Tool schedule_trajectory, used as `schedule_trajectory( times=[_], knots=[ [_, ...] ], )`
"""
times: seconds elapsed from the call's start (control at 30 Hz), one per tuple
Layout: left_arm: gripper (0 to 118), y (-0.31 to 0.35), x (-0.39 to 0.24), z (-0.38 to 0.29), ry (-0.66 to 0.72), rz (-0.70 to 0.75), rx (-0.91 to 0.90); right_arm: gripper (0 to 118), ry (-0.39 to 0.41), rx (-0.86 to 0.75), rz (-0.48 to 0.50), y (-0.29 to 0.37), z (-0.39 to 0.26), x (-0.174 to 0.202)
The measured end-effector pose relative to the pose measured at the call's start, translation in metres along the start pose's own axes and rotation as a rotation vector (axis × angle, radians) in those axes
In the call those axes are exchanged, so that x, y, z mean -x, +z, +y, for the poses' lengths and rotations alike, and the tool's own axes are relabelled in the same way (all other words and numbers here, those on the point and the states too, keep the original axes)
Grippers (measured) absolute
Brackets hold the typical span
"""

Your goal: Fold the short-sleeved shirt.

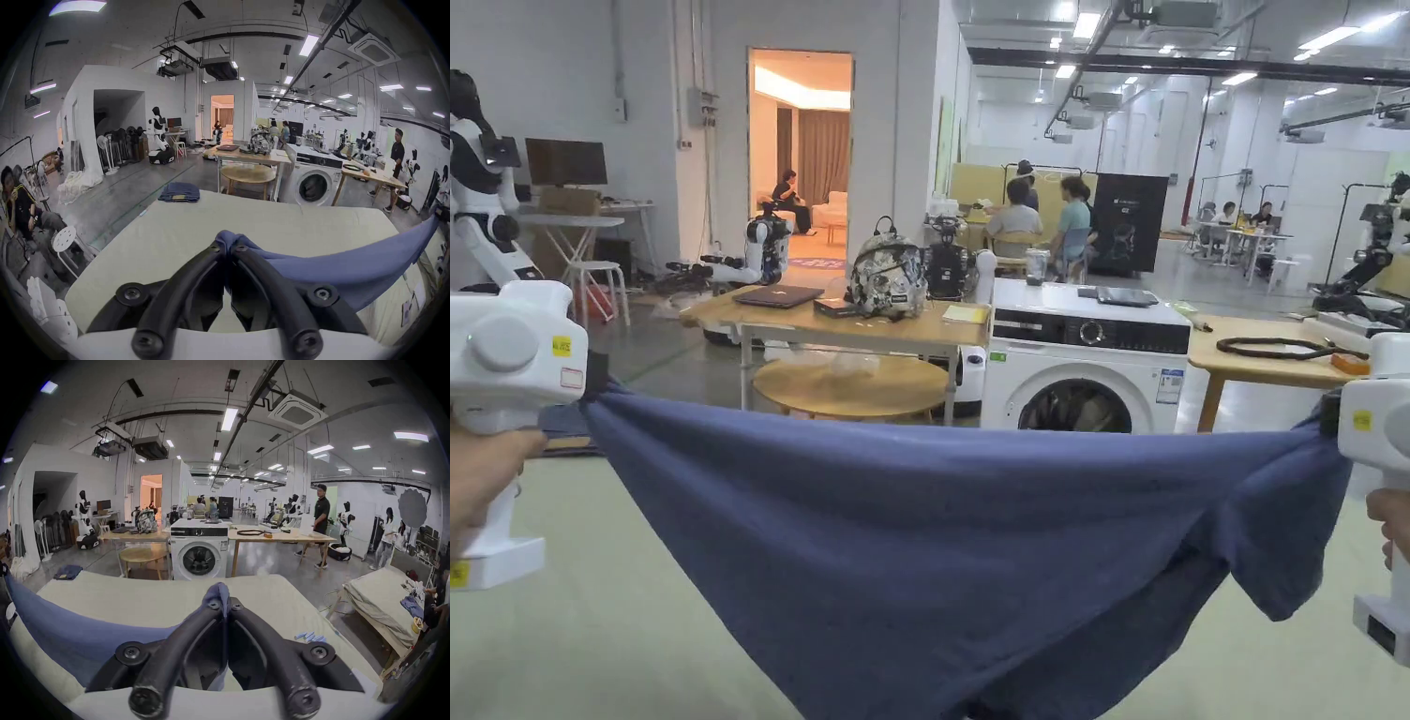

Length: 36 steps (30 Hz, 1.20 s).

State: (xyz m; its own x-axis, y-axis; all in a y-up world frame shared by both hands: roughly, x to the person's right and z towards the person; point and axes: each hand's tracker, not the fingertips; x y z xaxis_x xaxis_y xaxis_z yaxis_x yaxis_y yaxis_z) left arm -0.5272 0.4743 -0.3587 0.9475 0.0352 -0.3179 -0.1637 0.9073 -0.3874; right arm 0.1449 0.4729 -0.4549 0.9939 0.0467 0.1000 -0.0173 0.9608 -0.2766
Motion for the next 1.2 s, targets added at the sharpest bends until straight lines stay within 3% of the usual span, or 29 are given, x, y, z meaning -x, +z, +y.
schedule_trajectory(
  times=[0.37, 0.57, 1.0, 1.2],
  knots=[
    [0, -0.041, -0.005, 0.052, 0.02, 0.024, -0.043, 0, 0.012, -0.062, -0.016, -0.05, 0.055, 0.012],
    [0, -0.062, -0.01, 0.046, 0.006, 0.018, -0.038, 0, 0.038, -0.073, -0.025, -0.063, 0.046, 0.018],
    [0, -0.046, -0.008, -0.112, -0.004, -0.04, 0.074, 0, 0.112, 0.065, -0.027, -0.027, -0.109, 0.008],
    [0, -0.015, 0.011, -0.186, 0.04, -0.049, 0.129, 0, 0.092, 0.127, -0.021, 0.017, -0.174, -0.003]
  ],
)
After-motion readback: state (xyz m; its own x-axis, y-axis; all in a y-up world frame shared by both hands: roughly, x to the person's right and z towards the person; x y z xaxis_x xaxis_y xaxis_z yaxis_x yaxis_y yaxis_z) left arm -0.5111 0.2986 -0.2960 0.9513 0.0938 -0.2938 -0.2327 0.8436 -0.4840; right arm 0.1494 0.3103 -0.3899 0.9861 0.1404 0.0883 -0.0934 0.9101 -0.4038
